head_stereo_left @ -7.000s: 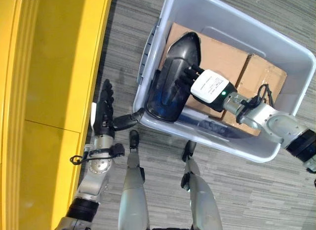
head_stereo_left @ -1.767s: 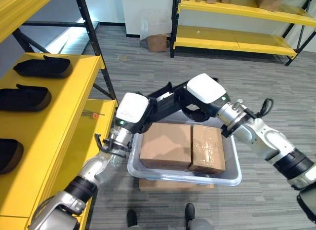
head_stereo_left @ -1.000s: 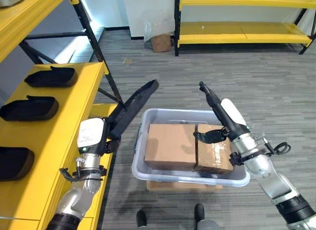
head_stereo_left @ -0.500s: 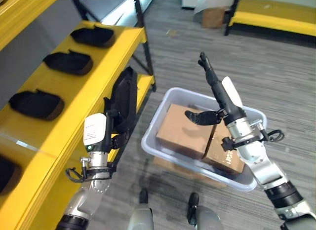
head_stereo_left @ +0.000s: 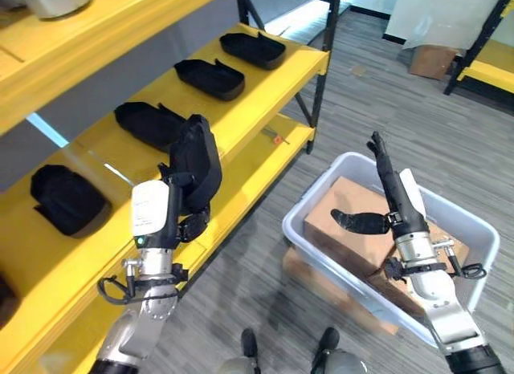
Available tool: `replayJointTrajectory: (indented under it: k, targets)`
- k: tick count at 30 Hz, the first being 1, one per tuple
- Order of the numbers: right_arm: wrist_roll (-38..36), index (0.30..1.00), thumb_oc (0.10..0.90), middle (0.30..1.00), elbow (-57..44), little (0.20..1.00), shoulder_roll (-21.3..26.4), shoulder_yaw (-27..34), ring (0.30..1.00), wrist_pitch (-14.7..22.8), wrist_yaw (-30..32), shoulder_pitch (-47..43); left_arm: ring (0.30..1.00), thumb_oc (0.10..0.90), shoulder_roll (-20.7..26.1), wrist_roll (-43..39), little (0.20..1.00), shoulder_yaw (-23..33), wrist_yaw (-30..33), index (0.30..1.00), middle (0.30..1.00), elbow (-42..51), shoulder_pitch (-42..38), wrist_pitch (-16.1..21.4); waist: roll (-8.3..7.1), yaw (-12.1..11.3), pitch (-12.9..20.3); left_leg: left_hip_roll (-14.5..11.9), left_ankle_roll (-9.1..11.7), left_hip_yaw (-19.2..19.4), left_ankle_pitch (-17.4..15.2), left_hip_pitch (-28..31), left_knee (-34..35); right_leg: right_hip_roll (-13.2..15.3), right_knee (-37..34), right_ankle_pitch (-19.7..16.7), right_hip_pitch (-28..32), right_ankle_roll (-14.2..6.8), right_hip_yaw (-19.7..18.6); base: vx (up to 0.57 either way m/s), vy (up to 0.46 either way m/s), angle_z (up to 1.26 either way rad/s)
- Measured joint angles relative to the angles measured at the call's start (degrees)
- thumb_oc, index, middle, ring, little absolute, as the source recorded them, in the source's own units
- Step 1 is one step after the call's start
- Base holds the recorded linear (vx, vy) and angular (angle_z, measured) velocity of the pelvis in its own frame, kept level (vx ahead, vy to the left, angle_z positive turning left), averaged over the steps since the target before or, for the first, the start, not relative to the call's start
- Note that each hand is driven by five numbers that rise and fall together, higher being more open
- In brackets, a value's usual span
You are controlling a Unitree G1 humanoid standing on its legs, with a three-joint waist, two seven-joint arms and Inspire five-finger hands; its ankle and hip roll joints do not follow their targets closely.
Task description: Move parts from the plastic box to the shelf.
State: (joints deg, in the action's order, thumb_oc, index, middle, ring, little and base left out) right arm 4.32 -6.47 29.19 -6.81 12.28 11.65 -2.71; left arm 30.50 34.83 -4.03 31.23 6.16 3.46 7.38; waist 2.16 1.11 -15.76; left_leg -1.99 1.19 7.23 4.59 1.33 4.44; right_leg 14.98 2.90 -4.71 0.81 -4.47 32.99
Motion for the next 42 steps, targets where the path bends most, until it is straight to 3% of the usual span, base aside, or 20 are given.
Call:
replayJointTrajectory:
  k: [3,8,10,12,13,15,17,19,20,21,22,28,29,37,38,39,41,42]
  targets:
    - [0.18,1.000,0.900,1.000,-0.02,1.000,-1.05,-2.30,1.000,-0.05,0.05,-2.22,0.300,0.400,0.41,3.99,0.300,1.31,0.99,0.300,0.300,1.27,0.59,-0.98,-0.02,-2.39,0.07,1.79,-0.75,-1.23,0.20,-0.20,-0.09,1.66,-0.13,-0.95,0.32,-1.30,-0.66,-0.06,0.204,0.23]
    - [1.35,1.000,0.900,1.000,-0.02,1.000,-1.60,-3.57,1.000,-0.07,0.16,-3.38,0.300,0.400,2.85,7.14,0.300,2.50,2.23,0.300,0.300,1.60,0.58,-1.17,-0.23,-3.60,0.14,3.62,-1.69,-2.02,0.25,1.21,-0.08,3.67,0.02,-1.36,2.39,-2.48,-0.41,-0.04,0.201,0.13]
    - [2.54,1.000,0.900,1.000,0.00,1.000,-2.44,-3.72,1.000,-0.09,0.17,-3.26,0.300,0.400,3.11,8.81,0.300,3.66,2.32,0.300,0.300,2.75,0.70,-1.14,-1.88,-4.20,1.05,5.59,-2.56,-1.63,-0.21,1.73,-0.19,5.35,0.16,-1.80,2.76,-4.16,-1.04,-0.06,0.275,-0.01]
    - [2.58,1.000,0.900,1.000,0.00,1.000,-2.47,-3.74,1.000,-0.09,0.20,-3.21,0.300,0.400,3.23,8.84,0.300,3.73,2.34,0.300,0.300,3.01,0.47,-1.16,-2.11,-4.02,1.15,5.99,-2.85,-1.67,-0.34,1.76,-0.19,5.79,0.59,-1.84,2.77,-4.23,-1.01,-0.07,0.145,0.08]
    - [3.93,1.000,0.900,1.000,0.00,1.000,-2.56,-4.01,1.000,-0.43,0.41,-3.07,0.300,0.400,5.06,10.96,0.300,3.74,2.73,0.300,0.300,3.52,0.09,-1.16,-2.90,-2.66,1.11,7.12,-4.23,-2.12,-0.32,2.18,-0.41,7.93,3.77,-1.86,2.17,-4.48,-2.45,-0.09,0.093,0.15]
    - [4.66,1.000,0.900,1.000,0.01,1.000,-2.48,-4.61,1.000,-0.44,0.42,-2.60,0.300,0.400,6.13,11.21,0.300,3.94,3.69,0.300,0.300,3.51,0.06,-1.24,-3.09,-1.68,1.11,7.14,-5.08,-2.85,0.04,2.56,-0.21,7.66,7.38,-0.75,-0.24,-5.25,-10.80,-0.04,0.069,0.14]
    - [4.67,1.000,0.900,1.000,0.01,1.000,-2.42,-5.51,1.000,-0.43,0.25,-2.45,0.300,0.400,7.06,11.19,0.300,4.39,4.50,0.300,0.300,3.47,0.02,-1.85,-3.77,-1.32,1.20,6.88,-5.84,-2.84,-0.06,2.51,0.01,5.24,10.43,2.06,-2.58,-6.09,-16.90,0.00,0.028,0.02]
    - [4.63,1.000,0.900,1.000,0.23,1.000,-2.49,-5.97,1.000,-0.42,0.15,-2.22,0.300,0.400,7.01,11.20,0.300,4.73,4.57,0.300,0.300,3.25,0.27,-2.46,-3.93,-1.34,1.21,6.21,-5.98,-3.02,0.11,2.59,0.06,-0.56,13.39,7.09,-3.72,-4.94,-23.37,0.02,-0.009,0.09]
    - [4.56,1.000,0.900,1.000,0.30,1.000,-2.46,-6.02,1.000,-0.34,-0.27,-1.50,0.300,0.400,6.95,11.25,0.300,5.66,4.56,0.300,0.300,3.22,1.26,-2.48,-4.03,-1.11,1.27,5.45,-5.49,-4.37,0.48,2.58,-0.04,-7.81,13.47,11.48,-3.57,-1.91,-27.98,0.02,-0.019,0.47]
    - [4.50,1.000,0.900,1.000,0.29,1.000,-2.07,-5.80,1.000,-0.14,-0.46,-0.55,0.300,0.400,6.88,11.25,0.300,6.21,4.56,0.300,0.300,3.12,1.73,-2.49,-4.11,-0.53,1.42,5.21,-5.03,-6.25,0.82,1.92,-0.11,-12.34,11.81,12.47,-2.99,1.79,-33.08,-0.05,-0.072,0.78]
    - [4.48,1.000,0.900,1.000,0.39,1.000,-1.38,-5.76,1.000,-0.13,-0.61,0.17,0.300,0.400,6.92,11.27,0.300,6.57,4.55,0.300,0.300,3.13,2.23,-2.47,-4.03,0.16,1.46,5.11,-4.61,-7.63,1.10,1.36,-0.05,-13.32,10.10,11.91,-2.04,2.42,-34.71,-0.04,-0.087,0.66]
    - [3.57,1.000,0.900,1.000,0.47,1.000,-0.54,-5.68,1.000,-0.11,-1.43,1.23,0.300,0.400,6.38,11.07,0.300,7.12,4.37,0.300,0.300,3.07,6.16,-2.35,-2.76,-1.45,2.72,3.27,-1.58,-11.66,3.47,-2.38,0.06,-15.29,-1.31,5.95,1.40,3.94,-30.41,-0.05,-0.104,0.42]
    - [3.32,1.000,0.900,1.000,0.46,1.000,-0.61,-5.56,1.000,0.02,-1.75,1.10,0.300,0.400,6.34,11.03,0.300,7.43,4.32,0.300,0.300,3.07,9.13,-2.20,-2.33,-2.70,2.85,3.07,-1.10,-12.39,3.27,-2.61,0.07,-15.67,-3.87,5.07,2.72,4.29,-29.59,-0.03,-0.091,0.26]
    - [1.12,1.000,0.900,1.000,0.56,1.000,0.86,-4.53,1.000,0.04,-1.55,1.21,0.300,0.400,5.88,10.85,0.300,7.46,4.18,0.300,0.300,2.82,11.06,-2.14,0.55,-4.66,2.45,4.51,1.05,-19.07,4.44,-6.02,-2.09,-16.02,-4.71,5.47,4.00,5.09,-22.00,-0.07,-0.009,0.59]
    - [1.10,1.000,0.900,1.000,0.42,1.000,2.29,-3.60,1.000,0.26,-0.71,2.31,0.300,0.400,5.48,10.81,0.300,5.90,4.07,0.300,0.300,1.97,7.66,-1.91,0.94,-2.41,1.84,5.03,7.62,-16.47,3.38,-7.69,-3.32,-13.83,-3.87,6.54,4.43,5.92,-16.46,-0.09,0.121,1.46]
    - [1.12,1.000,0.900,1.000,1.18,1.000,2.18,-3.63,1.000,0.14,-0.68,1.93,0.300,0.400,5.42,10.65,0.300,6.11,4.33,0.300,0.300,1.51,6.46,-1.08,-0.56,-3.08,1.04,3.30,0.87,-8.46,-2.26,-8.56,-9.39,-10.90,-2.05,6.79,3.43,6.48,-15.36,-0.06,0.112,1.37]
    - [1.10,1.000,0.900,1.000,1.18,1.000,1.67,-3.43,1.000,0.31,-0.62,1.77,0.300,0.400,6.09,10.61,0.300,6.28,4.38,0.300,0.300,0.22,5.10,-0.77,-3.56,-2.66,0.15,0.80,2.72,-7.33,-4.39,-7.65,-13.18,-7.21,-1.85,6.63,3.59,6.11,-14.70,0.00,0.065,0.47]
    - [1.12,1.000,0.900,1.000,1.17,1.000,1.98,-3.12,1.000,0.35,-0.61,1.73,0.300,0.400,5.94,10.59,0.300,6.22,4.35,0.300,0.300,0.08,4.98,-0.77,-3.60,-2.06,0.06,-0.52,3.01,-7.67,-4.02,-6.31,-12.81,-7.06,-1.66,6.67,3.75,5.02,-14.93,0.04,0.169,0.34]
